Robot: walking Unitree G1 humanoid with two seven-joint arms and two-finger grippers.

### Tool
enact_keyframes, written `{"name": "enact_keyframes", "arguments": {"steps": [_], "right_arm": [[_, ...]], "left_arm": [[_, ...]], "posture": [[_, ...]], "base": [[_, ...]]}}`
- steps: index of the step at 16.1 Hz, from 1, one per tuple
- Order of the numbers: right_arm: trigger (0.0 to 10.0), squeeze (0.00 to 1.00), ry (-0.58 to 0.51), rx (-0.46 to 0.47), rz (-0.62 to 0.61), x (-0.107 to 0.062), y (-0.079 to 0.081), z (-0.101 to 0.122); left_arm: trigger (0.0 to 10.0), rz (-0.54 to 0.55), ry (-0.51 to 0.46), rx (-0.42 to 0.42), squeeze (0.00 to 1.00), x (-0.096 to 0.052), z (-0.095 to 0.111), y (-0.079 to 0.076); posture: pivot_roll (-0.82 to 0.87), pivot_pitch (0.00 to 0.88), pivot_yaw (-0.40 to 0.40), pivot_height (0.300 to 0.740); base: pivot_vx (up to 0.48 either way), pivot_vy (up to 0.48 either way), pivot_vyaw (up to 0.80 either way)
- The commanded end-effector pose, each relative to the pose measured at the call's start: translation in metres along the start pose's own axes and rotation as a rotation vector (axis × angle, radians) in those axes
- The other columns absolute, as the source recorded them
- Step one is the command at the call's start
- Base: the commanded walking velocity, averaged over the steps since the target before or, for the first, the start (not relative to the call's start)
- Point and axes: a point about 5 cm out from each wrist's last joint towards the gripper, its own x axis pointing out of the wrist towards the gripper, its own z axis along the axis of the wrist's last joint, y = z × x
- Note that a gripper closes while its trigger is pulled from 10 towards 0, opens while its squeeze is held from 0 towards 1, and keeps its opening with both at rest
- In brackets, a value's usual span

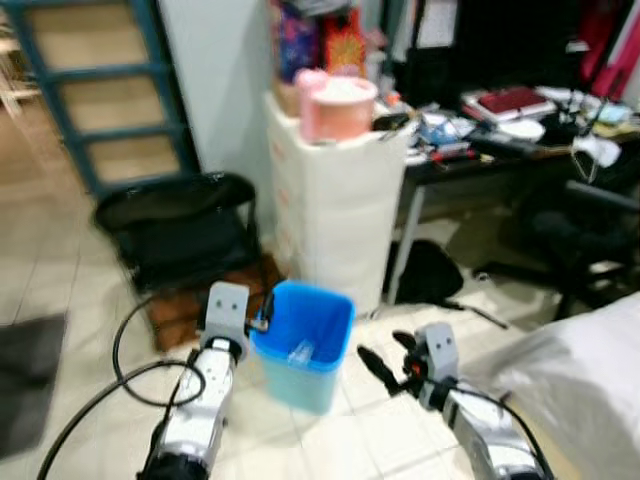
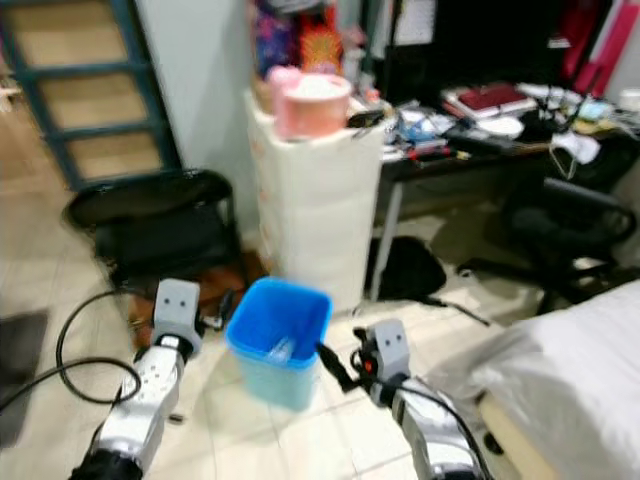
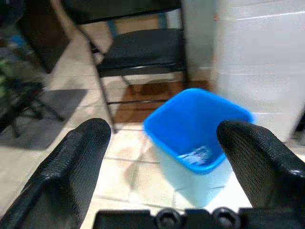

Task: Clean up the room

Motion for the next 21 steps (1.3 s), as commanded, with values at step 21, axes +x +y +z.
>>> {"name": "enact_keyframes", "arguments": {"steps": [21], "right_arm": [[10.0, 0.00, -0.133, -0.041, -0.467, -0.026, -0.040, 0.007]], "left_arm": [[10.0, -0.035, 0.062, -0.061, 0.00, -0.028, -0.030, 0.020]], "posture": [[-0.06, 0.000, 0.024, 0.740]], "base": [[0.158, 0.000, -0.66]]}}
